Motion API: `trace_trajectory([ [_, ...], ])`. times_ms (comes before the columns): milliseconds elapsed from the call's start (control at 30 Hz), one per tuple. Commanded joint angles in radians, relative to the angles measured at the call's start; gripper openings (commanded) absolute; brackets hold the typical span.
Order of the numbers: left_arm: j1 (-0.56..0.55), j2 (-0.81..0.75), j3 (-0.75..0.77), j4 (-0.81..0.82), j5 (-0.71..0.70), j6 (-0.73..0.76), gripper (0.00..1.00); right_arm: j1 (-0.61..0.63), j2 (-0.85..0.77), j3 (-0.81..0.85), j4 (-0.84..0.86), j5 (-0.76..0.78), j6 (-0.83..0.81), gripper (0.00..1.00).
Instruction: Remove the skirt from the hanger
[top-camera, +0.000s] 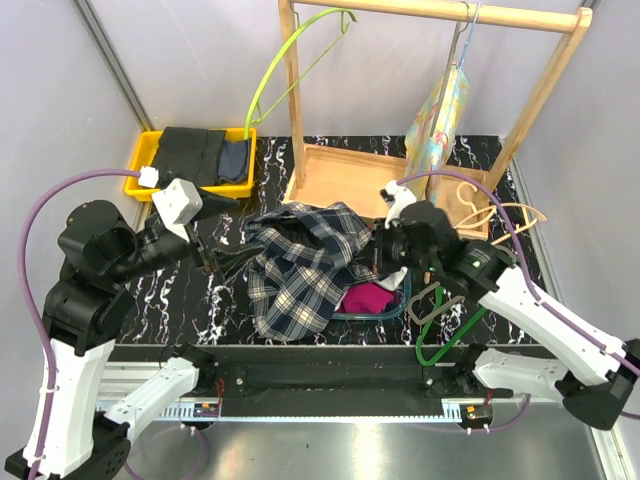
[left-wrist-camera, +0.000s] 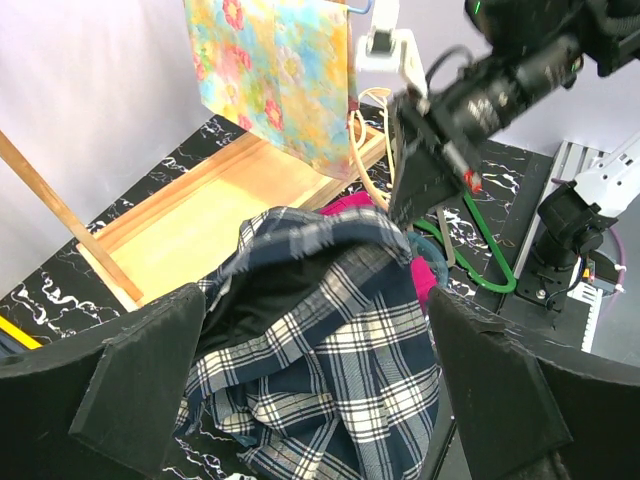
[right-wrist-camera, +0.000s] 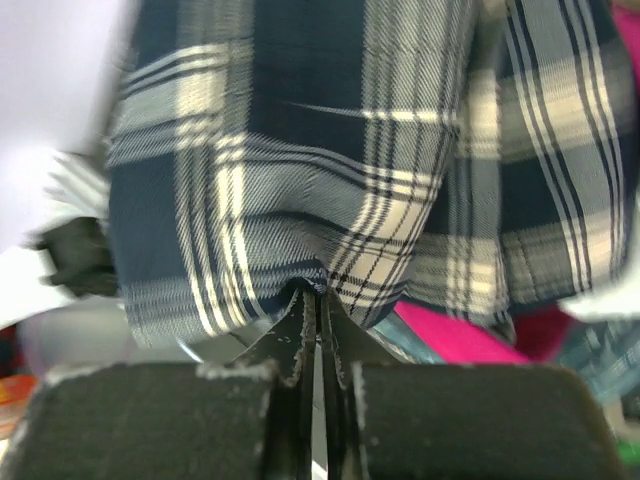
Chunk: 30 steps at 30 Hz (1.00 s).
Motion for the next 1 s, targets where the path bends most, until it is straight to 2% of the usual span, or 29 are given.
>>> trace_trajectory([
  [0, 0.004, 0.012, 0.012, 0.044, 0.023, -0.002, 0.99, 0.089, 0.111, 0.017, -0.162, 0.202, 0.062, 0.00],
  [33, 0.004, 0.016, 0.014, 0.044, 0.023, -0.003, 0.99, 0.141, 0.143, 0.026, -0.174, 0.251, 0.071, 0.00],
  [133, 0.004, 0.019, 0.031, 0.044, 0.020, -0.002, 0.99, 0.188, 0.317, 0.097, -0.214, 0.284, 0.075, 0.01],
  [167, 0.004, 0.019, 0.037, 0.042, 0.014, -0.003, 0.99, 0.202, 0.417, 0.118, -0.234, 0.286, 0.077, 0.09],
  [200, 0.004, 0.019, 0.047, 0.039, 0.013, 0.001, 0.99, 0.210, 0.465, 0.162, -0.254, 0.284, 0.071, 0.29],
  [233, 0.004, 0.017, 0.054, 0.032, 0.009, 0.004, 0.99, 0.219, 0.506, 0.182, -0.295, 0.290, 0.060, 0.35],
  [300, 0.004, 0.014, 0.066, 0.022, 0.003, 0.012, 0.99, 0.257, 0.576, 0.216, -0.326, 0.319, 0.060, 0.41],
  [367, 0.004, 0.006, 0.063, 0.013, -0.001, 0.023, 0.99, 0.274, 0.553, 0.216, -0.346, 0.351, 0.071, 0.47],
  [400, 0.004, 0.005, 0.061, 0.012, -0.001, 0.026, 0.99, 0.274, 0.533, 0.204, -0.349, 0.356, 0.091, 0.54],
  [433, 0.004, 0.000, 0.057, 0.012, -0.001, 0.029, 0.99, 0.274, 0.508, 0.198, -0.358, 0.374, 0.103, 0.69],
  [500, 0.004, 0.000, 0.054, 0.012, 0.002, 0.029, 0.99, 0.274, 0.432, 0.184, -0.373, 0.375, 0.126, 0.75],
  [533, 0.004, 0.002, 0.055, 0.012, 0.003, 0.032, 0.99, 0.274, 0.406, 0.187, -0.405, 0.365, 0.140, 0.83],
  [600, 0.004, 0.005, 0.060, 0.012, 0.006, 0.029, 0.99, 0.278, 0.332, 0.206, -0.448, 0.342, 0.176, 0.90],
  [633, 0.004, 0.005, 0.064, 0.012, 0.005, 0.030, 0.99, 0.282, 0.274, 0.216, -0.450, 0.315, 0.189, 0.99],
  [767, 0.004, 0.003, 0.070, 0.013, 0.000, 0.033, 0.99, 0.291, 0.165, 0.348, -0.443, 0.289, 0.209, 1.00],
  [967, 0.004, -0.003, 0.078, 0.013, 0.003, 0.027, 0.99, 0.294, 0.240, 0.564, -0.406, 0.321, 0.146, 1.00],
])
